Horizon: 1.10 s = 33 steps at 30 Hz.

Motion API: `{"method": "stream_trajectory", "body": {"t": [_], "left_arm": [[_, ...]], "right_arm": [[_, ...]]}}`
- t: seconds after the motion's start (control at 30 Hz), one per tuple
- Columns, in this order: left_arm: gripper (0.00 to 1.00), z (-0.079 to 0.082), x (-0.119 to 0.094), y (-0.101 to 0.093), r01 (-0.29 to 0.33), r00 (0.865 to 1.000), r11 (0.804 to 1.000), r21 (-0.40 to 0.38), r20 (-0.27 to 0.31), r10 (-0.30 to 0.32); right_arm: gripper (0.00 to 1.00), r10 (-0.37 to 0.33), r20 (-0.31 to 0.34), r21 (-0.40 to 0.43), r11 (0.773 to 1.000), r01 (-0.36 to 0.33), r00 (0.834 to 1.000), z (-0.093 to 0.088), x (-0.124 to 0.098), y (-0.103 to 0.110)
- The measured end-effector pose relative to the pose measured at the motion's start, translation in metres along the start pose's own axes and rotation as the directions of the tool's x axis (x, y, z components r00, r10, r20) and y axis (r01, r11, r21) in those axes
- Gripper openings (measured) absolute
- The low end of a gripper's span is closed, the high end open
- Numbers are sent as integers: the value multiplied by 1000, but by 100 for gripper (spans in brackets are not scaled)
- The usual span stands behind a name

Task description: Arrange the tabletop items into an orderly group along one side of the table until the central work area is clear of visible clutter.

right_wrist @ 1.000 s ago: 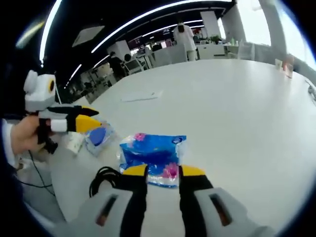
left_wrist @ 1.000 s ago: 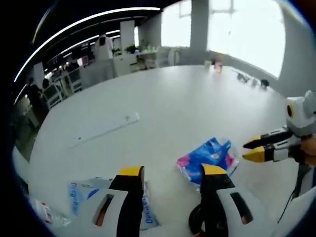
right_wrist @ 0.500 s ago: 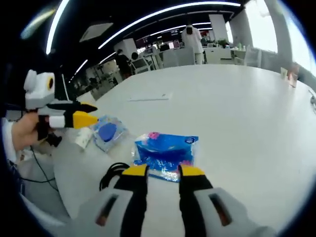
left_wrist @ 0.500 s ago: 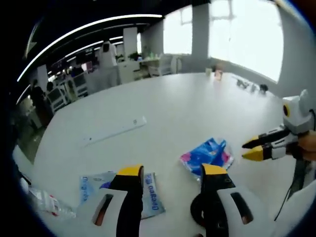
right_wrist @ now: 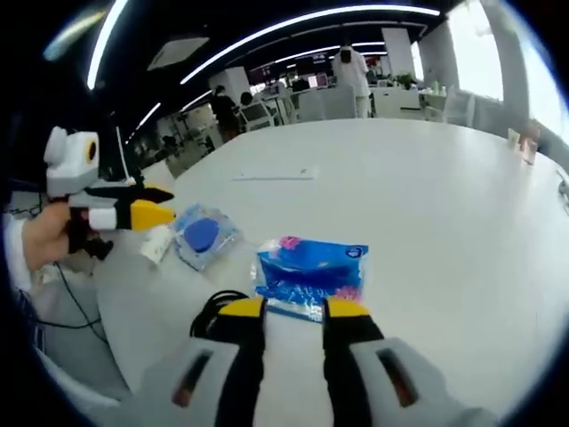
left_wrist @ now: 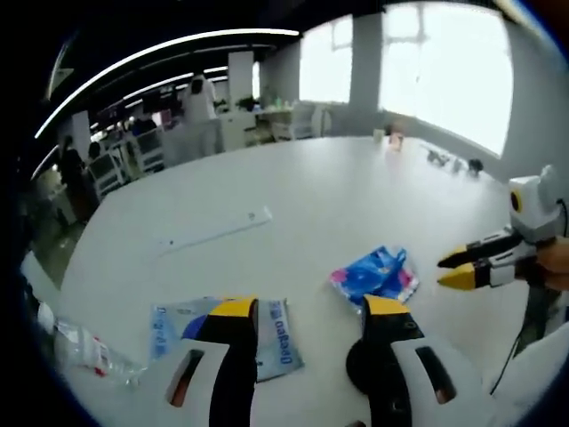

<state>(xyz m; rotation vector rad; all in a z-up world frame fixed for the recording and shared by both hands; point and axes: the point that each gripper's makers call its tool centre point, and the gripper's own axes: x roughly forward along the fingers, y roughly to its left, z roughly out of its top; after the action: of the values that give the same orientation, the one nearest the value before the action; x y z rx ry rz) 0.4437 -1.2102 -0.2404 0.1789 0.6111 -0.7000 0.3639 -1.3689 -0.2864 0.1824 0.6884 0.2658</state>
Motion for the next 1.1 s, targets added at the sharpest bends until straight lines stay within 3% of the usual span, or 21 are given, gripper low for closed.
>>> {"method": "stream_trajectory", "body": {"t": [0.53, 1.1], "left_arm": [[42, -17, -9, 15, -5, 1000, 1000, -31, -14, 4], [41, -40, -27, 49, -35, 999, 996, -80, -19, 34]], "right_arm": [[21, -7, -24, 7, 1000, 7, 1000, -8, 3, 14], [21, -11, -73, -16, 1000, 10, 997, -21, 7, 35]]}}
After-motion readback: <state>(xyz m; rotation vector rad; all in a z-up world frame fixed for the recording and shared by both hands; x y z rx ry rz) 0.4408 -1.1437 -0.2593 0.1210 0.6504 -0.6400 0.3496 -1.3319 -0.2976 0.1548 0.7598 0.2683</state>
